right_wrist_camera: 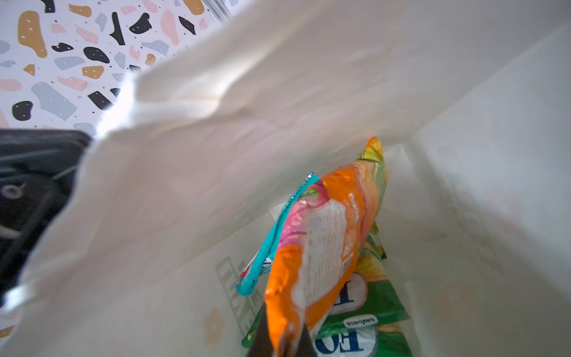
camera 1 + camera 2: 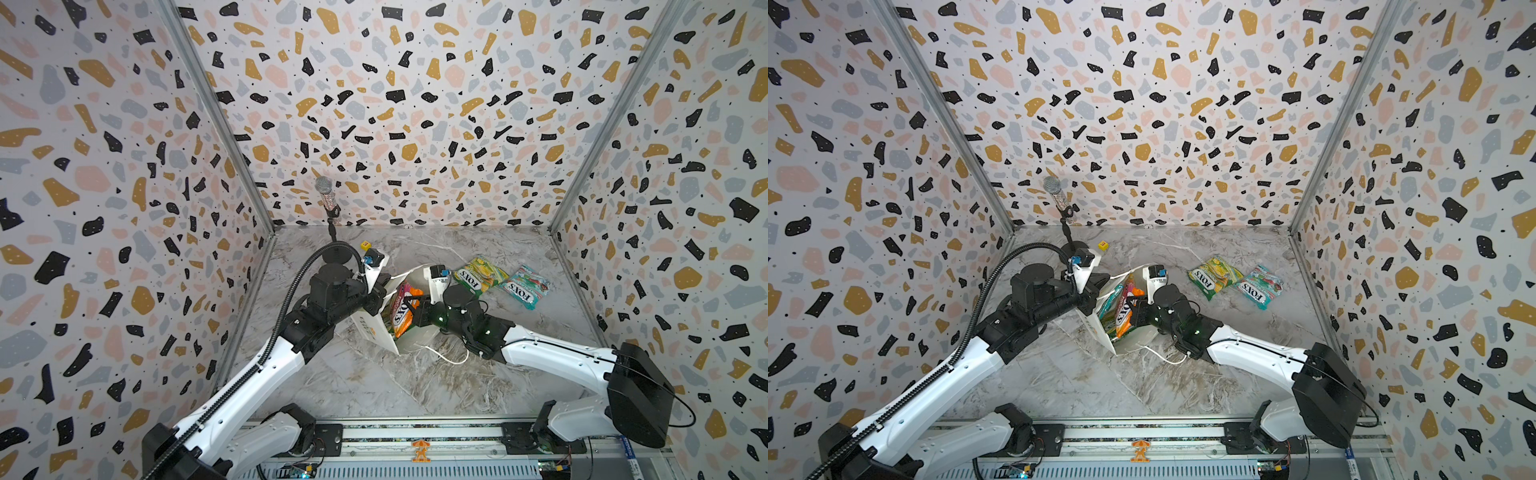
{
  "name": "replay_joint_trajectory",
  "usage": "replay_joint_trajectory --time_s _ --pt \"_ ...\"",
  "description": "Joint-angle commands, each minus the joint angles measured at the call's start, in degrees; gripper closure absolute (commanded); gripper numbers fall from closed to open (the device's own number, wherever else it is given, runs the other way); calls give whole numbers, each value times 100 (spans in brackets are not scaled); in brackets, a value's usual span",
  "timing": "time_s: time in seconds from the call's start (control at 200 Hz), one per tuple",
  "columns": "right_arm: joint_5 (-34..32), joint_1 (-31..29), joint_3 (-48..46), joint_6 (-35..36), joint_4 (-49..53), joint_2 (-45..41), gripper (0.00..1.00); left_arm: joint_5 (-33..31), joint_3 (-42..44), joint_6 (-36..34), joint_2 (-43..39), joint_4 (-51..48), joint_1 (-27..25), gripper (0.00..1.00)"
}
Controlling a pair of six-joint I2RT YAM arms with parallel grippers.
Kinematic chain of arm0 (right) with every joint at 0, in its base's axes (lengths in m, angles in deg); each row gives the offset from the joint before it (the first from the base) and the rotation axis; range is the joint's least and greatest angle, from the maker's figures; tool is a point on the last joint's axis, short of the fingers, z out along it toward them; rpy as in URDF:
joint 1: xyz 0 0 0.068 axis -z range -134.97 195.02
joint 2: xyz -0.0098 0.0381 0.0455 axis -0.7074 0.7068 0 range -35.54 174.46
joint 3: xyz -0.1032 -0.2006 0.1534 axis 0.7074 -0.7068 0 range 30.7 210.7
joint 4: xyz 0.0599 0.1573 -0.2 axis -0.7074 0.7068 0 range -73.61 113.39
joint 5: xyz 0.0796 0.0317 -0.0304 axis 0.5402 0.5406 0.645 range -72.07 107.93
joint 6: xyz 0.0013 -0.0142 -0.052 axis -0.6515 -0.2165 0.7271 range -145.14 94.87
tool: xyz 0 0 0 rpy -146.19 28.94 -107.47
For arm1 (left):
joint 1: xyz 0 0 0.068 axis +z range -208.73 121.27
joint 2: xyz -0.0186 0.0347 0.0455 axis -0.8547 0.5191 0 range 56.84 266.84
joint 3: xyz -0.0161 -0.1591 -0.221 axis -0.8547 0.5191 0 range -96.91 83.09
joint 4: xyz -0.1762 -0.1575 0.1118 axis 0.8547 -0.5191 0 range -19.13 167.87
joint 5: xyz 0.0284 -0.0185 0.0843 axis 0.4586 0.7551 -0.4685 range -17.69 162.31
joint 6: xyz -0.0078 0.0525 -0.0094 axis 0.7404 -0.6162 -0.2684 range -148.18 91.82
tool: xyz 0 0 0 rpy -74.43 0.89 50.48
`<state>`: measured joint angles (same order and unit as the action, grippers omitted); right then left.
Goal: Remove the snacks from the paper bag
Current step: 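Grasp the orange FOX'S Fruits packet in the bag with the right gripper, then pull the orange packet up out of the bag with the right gripper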
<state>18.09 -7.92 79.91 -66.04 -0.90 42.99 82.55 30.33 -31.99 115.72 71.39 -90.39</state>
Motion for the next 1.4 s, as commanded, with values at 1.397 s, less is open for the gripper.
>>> replay_joint_trajectory --time_s 1.397 --pt "-2619 165 624 1293 2785 -3478 100 106 -156 -97 45 -81 -89 100"
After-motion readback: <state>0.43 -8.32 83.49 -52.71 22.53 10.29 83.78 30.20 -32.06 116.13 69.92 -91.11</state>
